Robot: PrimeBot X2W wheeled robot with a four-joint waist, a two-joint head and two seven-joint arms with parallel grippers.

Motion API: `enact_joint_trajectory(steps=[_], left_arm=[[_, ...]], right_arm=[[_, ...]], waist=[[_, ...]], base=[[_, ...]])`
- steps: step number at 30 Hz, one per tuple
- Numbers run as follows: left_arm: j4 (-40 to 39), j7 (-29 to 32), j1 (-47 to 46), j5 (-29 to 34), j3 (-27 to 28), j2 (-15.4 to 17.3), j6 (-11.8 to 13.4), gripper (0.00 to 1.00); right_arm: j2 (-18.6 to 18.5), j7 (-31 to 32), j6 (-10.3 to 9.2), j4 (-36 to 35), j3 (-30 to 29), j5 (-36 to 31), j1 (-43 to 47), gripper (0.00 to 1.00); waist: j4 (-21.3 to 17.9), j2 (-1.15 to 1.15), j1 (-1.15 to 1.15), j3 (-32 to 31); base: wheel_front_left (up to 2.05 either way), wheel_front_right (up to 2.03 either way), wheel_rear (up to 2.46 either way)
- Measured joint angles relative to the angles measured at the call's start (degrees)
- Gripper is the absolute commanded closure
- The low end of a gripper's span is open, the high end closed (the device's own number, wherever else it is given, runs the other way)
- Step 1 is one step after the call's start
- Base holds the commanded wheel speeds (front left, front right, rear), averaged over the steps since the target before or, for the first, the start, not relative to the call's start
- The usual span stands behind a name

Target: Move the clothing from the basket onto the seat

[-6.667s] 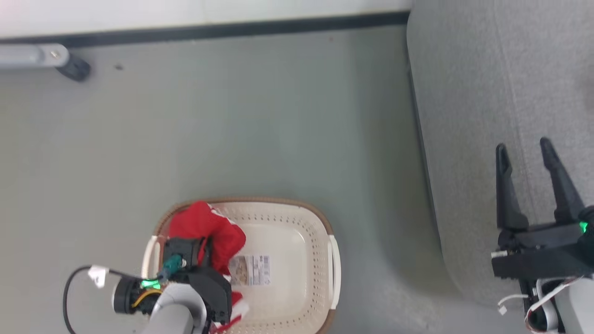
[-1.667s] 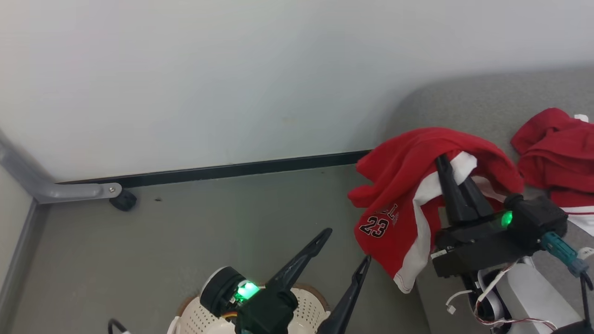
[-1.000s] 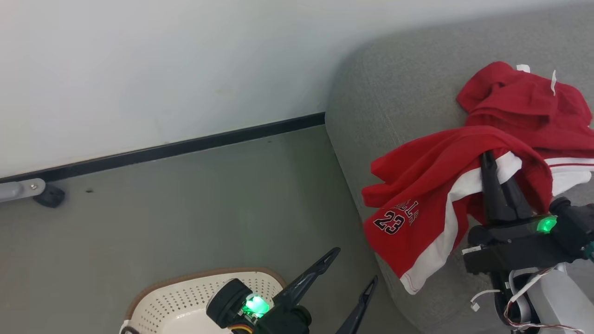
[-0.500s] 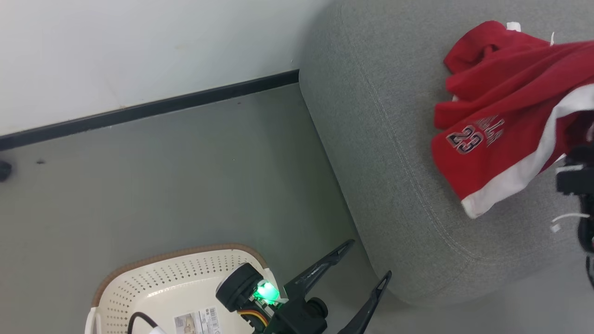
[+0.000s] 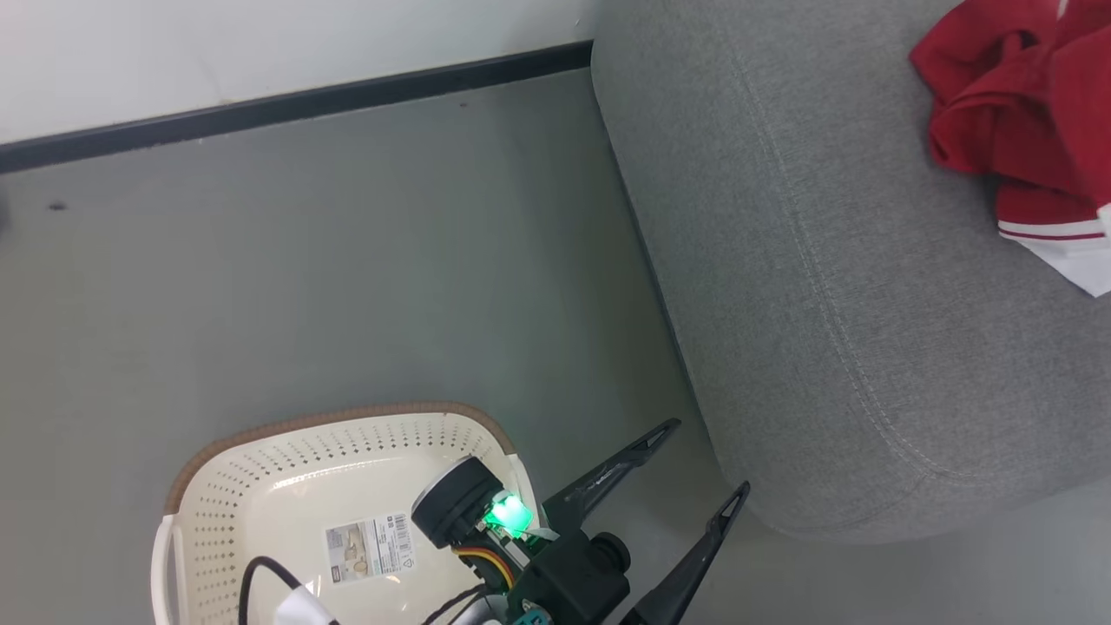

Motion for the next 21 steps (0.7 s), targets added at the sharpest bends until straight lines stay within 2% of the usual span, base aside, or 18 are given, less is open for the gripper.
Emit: enact_joint_trajectory(steps=[4,10,16,21], left_arm=[[-0.14,0.34,-0.74,0.2,-0.09,-0.07,-0.05,0.0],[-0.4,0.55,-2.47,0.54,-0.34,-0.27,-0.54,0.0],[-0.48,1.0,-4.16,2.07,-0.49,-0.66,-1.05,0.0],[-0.05,0.92,-5.37,2.08,-0.2,-0.65,-1.53,0.0]], right_arm=[[-2.35,0.0,0.44,2.87,-1.64,0.4,-2.4,1.0],[-3.61,-0.01,1.76,9.45,-2.09,0.96,-4.83,1.0],[-2.91,0.0,2.11,14.92,-2.04,1.97,-4.94,1.0],[-0.65,0.0,3.35,19.82,-0.98,2.92,-5.18,1.0]], waist=[[0.92,0.0,0.0,2.04],[2.2,0.0,0.0,5.34],[3.32,0.0,0.0,8.83],[4.16,0.0,0.0,11.36]], base=[[0.0,0.0,0.0],[0.0,0.0,0.0],[0.0,0.0,0.0],[0.0,0.0,0.0]])
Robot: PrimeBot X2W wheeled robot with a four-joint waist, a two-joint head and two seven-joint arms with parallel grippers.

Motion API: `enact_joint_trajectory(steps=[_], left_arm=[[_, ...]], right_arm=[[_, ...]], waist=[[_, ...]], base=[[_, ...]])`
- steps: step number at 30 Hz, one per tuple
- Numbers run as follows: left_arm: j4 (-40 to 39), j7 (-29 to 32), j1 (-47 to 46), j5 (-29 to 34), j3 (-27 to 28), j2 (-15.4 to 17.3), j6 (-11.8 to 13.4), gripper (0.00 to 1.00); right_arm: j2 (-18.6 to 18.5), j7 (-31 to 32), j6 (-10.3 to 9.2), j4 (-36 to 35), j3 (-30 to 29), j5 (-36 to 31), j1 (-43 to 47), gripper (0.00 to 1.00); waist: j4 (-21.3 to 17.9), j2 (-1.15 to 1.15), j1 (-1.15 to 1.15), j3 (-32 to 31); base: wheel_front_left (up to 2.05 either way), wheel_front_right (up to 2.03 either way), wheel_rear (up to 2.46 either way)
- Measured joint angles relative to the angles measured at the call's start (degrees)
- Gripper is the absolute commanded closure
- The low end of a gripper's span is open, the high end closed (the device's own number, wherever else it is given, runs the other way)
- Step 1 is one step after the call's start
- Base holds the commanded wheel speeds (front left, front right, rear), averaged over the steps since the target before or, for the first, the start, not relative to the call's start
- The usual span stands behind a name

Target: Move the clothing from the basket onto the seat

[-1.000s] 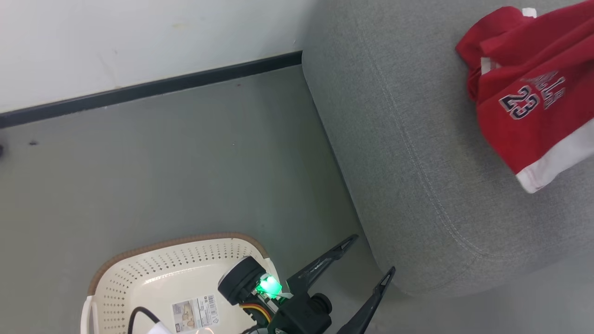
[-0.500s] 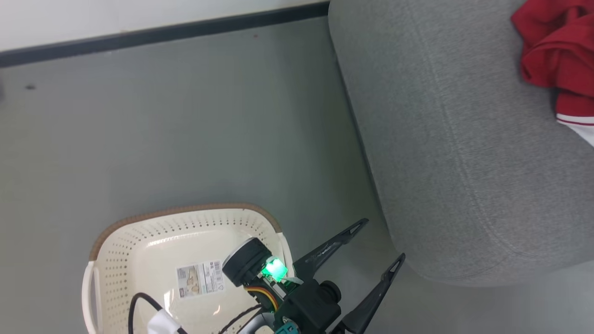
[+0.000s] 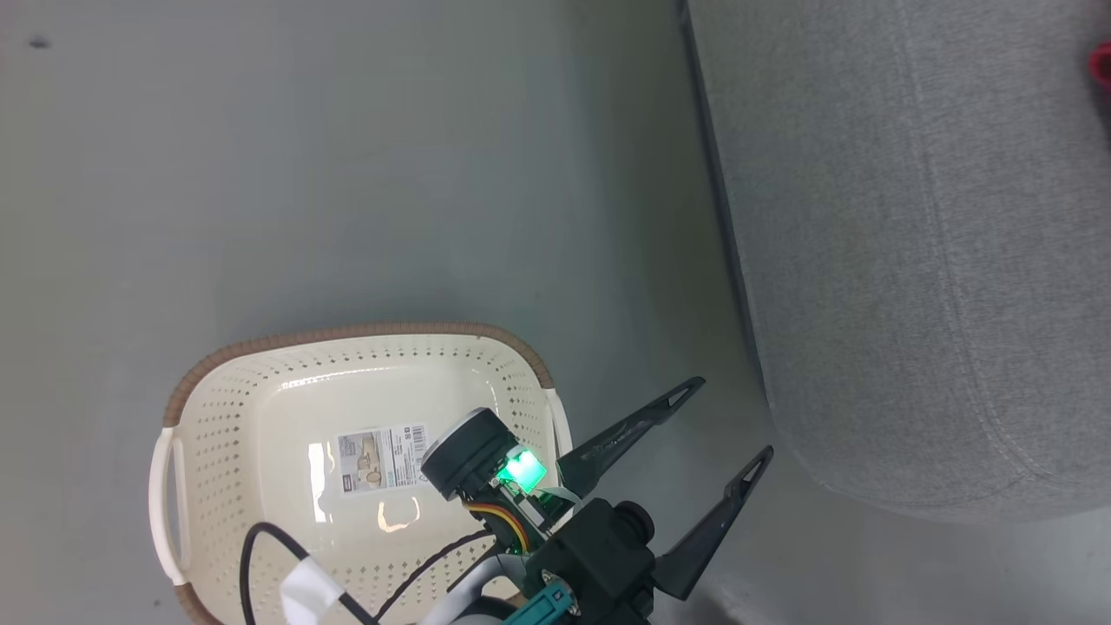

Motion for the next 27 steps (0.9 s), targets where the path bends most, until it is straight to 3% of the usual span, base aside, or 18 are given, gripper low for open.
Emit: enact_joint_trajectory(steps=[14,15,16,17,18,19,27], left_arm=[[2.98,-1.88,-0.82,-0.02,0.19,-0.22,-0.59,0.0],[3.19,-2.03,-0.82,-0.03,0.21,-0.21,-0.93,0.0],[3.37,-2.09,-0.82,-0.04,0.2,-0.25,-0.97,0.0],[3.63,-2.48,-0.82,-0.09,0.19,-0.34,-0.98,0.0],[3.82,-2.56,-0.82,-0.09,0.16,-0.48,-0.99,0.0],[4.0,-2.81,-0.82,-0.1,0.16,-0.59,-0.99,0.0],[6.46,-4.55,-0.78,-0.3,0.23,-1.47,-0.99,0.0]], right_arm=[[1.6,0.0,2.61,8.93,1.22,0.3,-3.04,1.0],[1.8,-0.01,2.61,9.5,1.3,0.32,-3.1,0.8],[2.04,0.0,2.8,10.06,1.52,0.33,-3.1,0.52],[2.34,0.0,3.11,10.44,1.66,0.3,-3.09,0.35],[2.58,0.0,3.16,10.71,1.85,0.25,-3.09,0.25],[2.76,0.0,3.2,10.92,2.05,0.19,-3.09,0.07],[4.57,0.0,4.21,12.12,4.11,-1.97,-2.74,0.01]], waist=[[1.32,0.0,-0.01,1.09],[1.37,0.0,-0.01,0.89],[1.42,0.0,-0.01,0.68],[1.47,0.0,-0.01,0.45],[1.52,0.0,-0.01,0.19],[1.57,0.0,-0.01,-0.08],[1.89,0.0,-0.01,-2.89]], base=[[0.0,0.0,0.0],[0.0,0.0,0.0],[0.0,0.0,0.0],[0.0,0.0,0.0],[0.0,0.0,0.0],[0.0,0.0,0.0],[0.0,0.0,0.0]])
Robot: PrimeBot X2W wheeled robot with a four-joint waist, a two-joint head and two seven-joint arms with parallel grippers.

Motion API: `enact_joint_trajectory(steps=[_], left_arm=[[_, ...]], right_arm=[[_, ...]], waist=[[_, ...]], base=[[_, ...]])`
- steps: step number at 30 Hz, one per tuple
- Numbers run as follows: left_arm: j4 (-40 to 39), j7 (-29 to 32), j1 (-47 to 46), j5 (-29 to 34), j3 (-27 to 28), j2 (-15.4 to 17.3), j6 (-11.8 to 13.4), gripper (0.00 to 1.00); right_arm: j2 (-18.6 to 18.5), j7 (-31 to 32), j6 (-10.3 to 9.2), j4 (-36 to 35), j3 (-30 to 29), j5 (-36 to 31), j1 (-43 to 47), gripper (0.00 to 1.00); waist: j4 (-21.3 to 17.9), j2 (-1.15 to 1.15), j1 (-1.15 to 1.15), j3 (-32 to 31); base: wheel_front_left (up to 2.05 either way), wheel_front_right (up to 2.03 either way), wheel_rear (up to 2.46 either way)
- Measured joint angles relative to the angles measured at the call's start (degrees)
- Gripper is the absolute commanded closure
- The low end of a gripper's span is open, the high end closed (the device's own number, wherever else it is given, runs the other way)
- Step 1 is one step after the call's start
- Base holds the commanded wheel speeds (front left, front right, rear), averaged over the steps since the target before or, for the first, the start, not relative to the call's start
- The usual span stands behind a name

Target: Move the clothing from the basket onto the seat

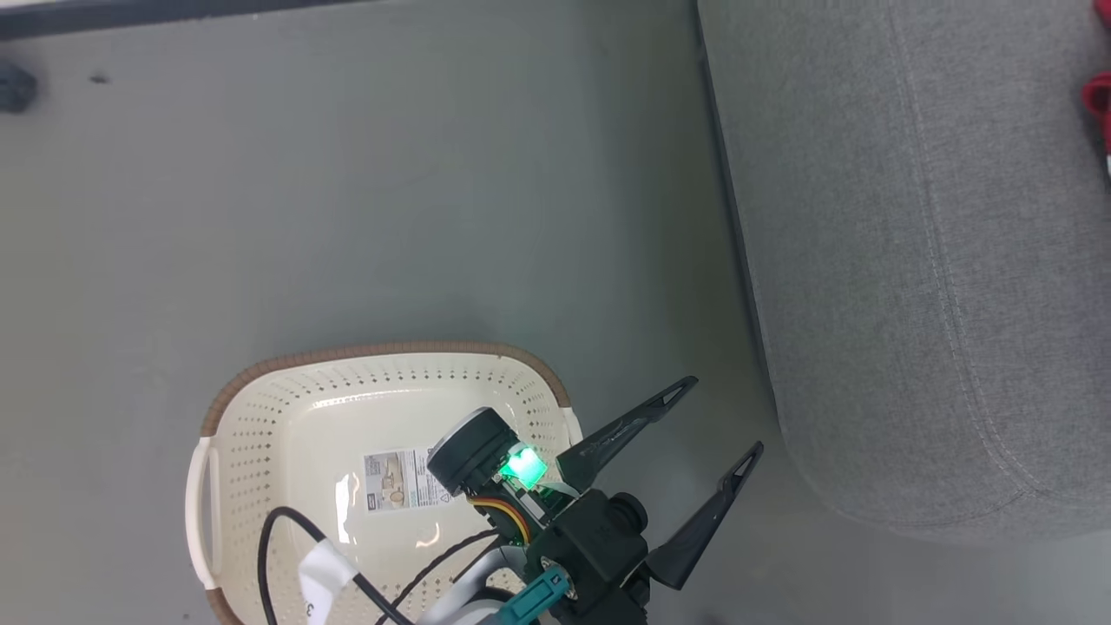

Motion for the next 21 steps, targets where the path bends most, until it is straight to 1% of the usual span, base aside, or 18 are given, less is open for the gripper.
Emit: enact_joint_trajectory(steps=[8,13,17,21], left_arm=[[1.78,-1.96,0.36,-0.57,0.13,-0.54,0.03,0.0],[2.46,-3.01,1.86,-2.37,0.13,-0.68,0.1,0.0],[2.89,-4.02,2.98,-3.02,0.52,-0.81,0.64,0.0],[4.02,-4.95,4.05,-3.43,1.67,-1.01,1.54,0.0]], right_arm=[[2.24,0.0,0.14,0.81,0.4,-0.81,4.58,0.0],[3.28,0.0,0.13,0.48,0.31,-1.32,7.92,0.0],[5.2,0.01,0.14,-0.79,0.29,-1.63,11.06,0.0],[7.35,0.01,0.16,-4.04,0.67,-2.44,14.72,0.0]], waist=[[0.08,-0.01,0.0,-3.89],[0.07,-0.01,-0.01,-6.56],[0.07,-0.01,-0.01,-8.69],[0.09,-0.01,-0.01,-11.45]], base=[[0.0,0.0,0.0],[0.0,0.0,0.0],[0.0,0.0,0.0],[0.0,0.0,0.0]])
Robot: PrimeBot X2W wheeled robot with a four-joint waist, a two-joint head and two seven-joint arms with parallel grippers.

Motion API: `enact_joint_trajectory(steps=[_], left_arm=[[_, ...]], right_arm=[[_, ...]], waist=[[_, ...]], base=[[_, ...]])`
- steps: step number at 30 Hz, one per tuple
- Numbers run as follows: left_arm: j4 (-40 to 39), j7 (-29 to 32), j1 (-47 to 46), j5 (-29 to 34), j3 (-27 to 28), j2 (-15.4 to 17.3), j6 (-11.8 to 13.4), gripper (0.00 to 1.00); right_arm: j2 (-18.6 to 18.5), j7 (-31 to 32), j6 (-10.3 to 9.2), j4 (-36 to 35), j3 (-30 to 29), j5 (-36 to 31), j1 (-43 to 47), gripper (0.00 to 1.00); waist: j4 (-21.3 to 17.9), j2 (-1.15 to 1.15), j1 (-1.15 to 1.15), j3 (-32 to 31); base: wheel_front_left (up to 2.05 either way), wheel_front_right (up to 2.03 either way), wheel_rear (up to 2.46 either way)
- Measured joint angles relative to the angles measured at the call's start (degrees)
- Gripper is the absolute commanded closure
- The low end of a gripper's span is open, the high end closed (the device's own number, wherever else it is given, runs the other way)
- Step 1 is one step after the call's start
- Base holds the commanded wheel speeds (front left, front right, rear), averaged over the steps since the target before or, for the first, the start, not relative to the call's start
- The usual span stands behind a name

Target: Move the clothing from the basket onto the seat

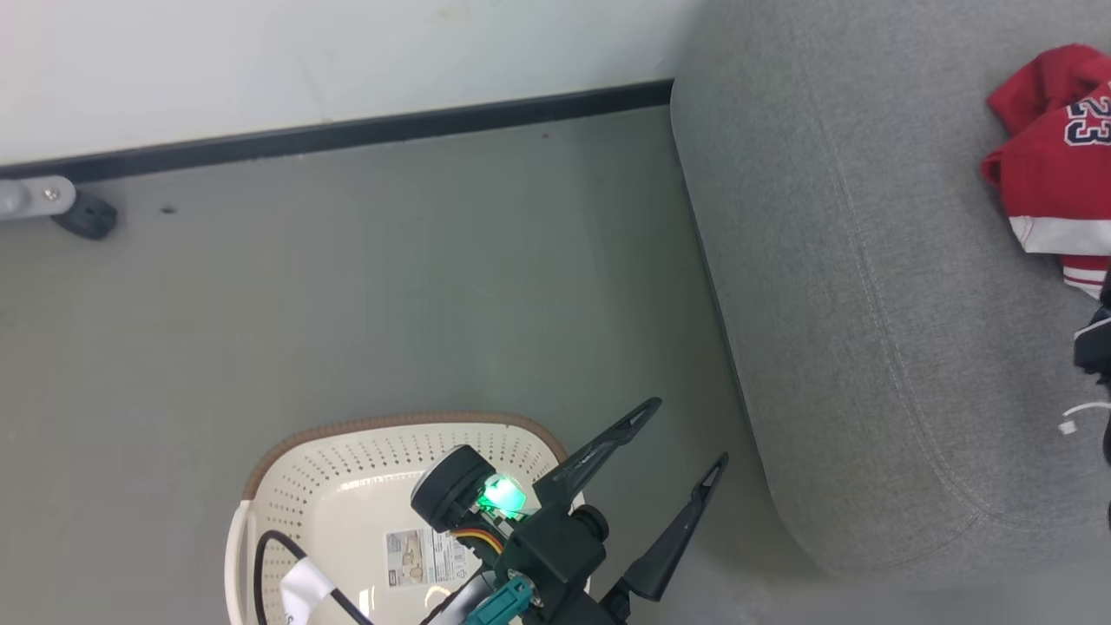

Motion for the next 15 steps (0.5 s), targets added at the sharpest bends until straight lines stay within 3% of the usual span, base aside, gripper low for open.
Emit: enact_joint_trajectory(steps=[15], left_arm=[[1.08,-2.19,4.54,-2.21,2.0,0.15,2.07,0.0]], right_arm=[[4.22,0.0,0.32,-12.54,1.68,-3.15,12.77,0.0]], waist=[[1.71,0.0,-0.01,-8.19]], base=[[0.0,0.0,0.0]])
